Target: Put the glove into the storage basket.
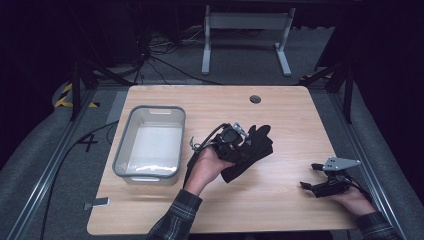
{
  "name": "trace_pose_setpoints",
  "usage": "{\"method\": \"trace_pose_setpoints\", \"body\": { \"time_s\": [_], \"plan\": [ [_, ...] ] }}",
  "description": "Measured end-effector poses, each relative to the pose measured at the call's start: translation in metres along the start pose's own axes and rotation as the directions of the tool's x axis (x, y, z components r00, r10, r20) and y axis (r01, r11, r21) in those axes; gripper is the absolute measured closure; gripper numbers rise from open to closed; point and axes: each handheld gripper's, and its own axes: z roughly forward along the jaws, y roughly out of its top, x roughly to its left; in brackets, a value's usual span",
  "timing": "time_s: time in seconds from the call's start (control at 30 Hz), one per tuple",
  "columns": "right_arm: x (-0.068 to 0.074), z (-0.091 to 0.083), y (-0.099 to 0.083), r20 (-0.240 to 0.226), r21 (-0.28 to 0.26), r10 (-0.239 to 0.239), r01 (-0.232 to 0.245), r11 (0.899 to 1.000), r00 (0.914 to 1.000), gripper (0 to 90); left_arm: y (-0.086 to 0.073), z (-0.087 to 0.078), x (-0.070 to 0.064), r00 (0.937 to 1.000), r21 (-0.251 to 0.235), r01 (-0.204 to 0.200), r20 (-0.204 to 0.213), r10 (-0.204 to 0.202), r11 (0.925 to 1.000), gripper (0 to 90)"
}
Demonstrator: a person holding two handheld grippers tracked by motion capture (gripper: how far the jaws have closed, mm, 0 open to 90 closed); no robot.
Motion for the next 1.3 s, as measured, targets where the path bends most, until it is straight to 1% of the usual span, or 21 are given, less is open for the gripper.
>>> {"method": "trace_pose_setpoints", "body": {
  "time_s": [0.1, 0.27, 0.57, 0.6, 0.63, 0.77, 0.87, 1.0, 1.2, 1.23, 1.27, 1.3],
  "plan": [
    [0.000, 0.000, 0.000, 0.000, 0.000, 0.000, 0.000, 1.000, 1.0000, 10.9, -0.002, -0.004, 0.003, 1.0000, 0.000, 0.009, -0.001, -0.009, 1.0000, 67.3],
    [0.000, 0.000, 0.000, 0.000, 0.000, 0.000, 0.000, 1.000, 1.0000, 10.8, -0.004, -0.016, 0.007, 0.9996, -0.001, 0.016, -0.024, -0.016, 0.9999, 67.3],
    [0.000, 0.000, 0.000, 0.000, 0.000, 0.000, 0.000, 1.000, 1.0000, 10.7, -0.014, -0.037, 0.020, 0.9968, -0.035, 0.051, -0.060, -0.053, 0.9981, 67.3],
    [0.000, 0.000, 0.000, 0.000, 0.001, 0.000, 0.000, 1.000, 1.0000, 10.7, -0.015, -0.039, 0.021, 0.9962, -0.041, 0.060, -0.061, -0.063, 0.9973, 67.3],
    [0.000, 0.000, 0.000, 0.001, 0.001, -0.001, 0.001, 1.000, 1.0000, 10.5, -0.015, -0.039, 0.021, 0.9962, -0.041, 0.060, -0.061, -0.063, 0.9973, 67.3],
    [0.001, 0.000, 0.000, 0.001, 0.003, -0.002, 0.002, 1.000, 1.0000, 9.5, -0.020, -0.050, 0.028, 0.9936, -0.059, 0.073, -0.082, -0.078, 0.9956, 67.3],
    [0.000, 0.001, 0.000, 0.007, 0.010, -0.001, 0.000, 1.000, 1.0000, 5.7, -0.025, -0.056, 0.033, 0.9903, -0.074, 0.094, -0.095, -0.101, 0.9928, 67.3],
    [0.000, 0.002, 0.001, 0.012, 0.018, 0.004, -0.004, 1.000, 0.9999, 3.2, -0.032, -0.063, 0.039, 0.9864, -0.080, 0.110, -0.114, -0.119, 0.9907, 67.3],
    [0.000, 0.002, 0.001, 0.011, 0.021, 0.004, -0.004, 1.000, 0.9999, 3.0, -0.044, -0.076, 0.048, 0.9775, -0.104, 0.141, -0.142, -0.155, 0.9845, 67.3],
    [0.000, 0.002, 0.001, 0.011, 0.021, 0.005, -0.005, 1.000, 0.9999, 3.0, -0.049, -0.081, 0.051, 0.9751, -0.108, 0.146, -0.151, -0.162, 0.9833, 67.3],
    [0.000, 0.002, 0.001, 0.011, 0.021, 0.005, -0.005, 1.000, 0.9999, 3.0, -0.049, -0.081, 0.051, 0.9751, -0.108, 0.146, -0.151, -0.162, 0.9833, 67.3],
    [0.000, 0.002, 0.001, 0.010, 0.021, 0.005, -0.005, 1.000, 0.9999, 3.0, -0.051, -0.082, 0.052, 0.9734, -0.109, 0.149, -0.159, -0.165, 0.9828, 67.3]
  ]
}}
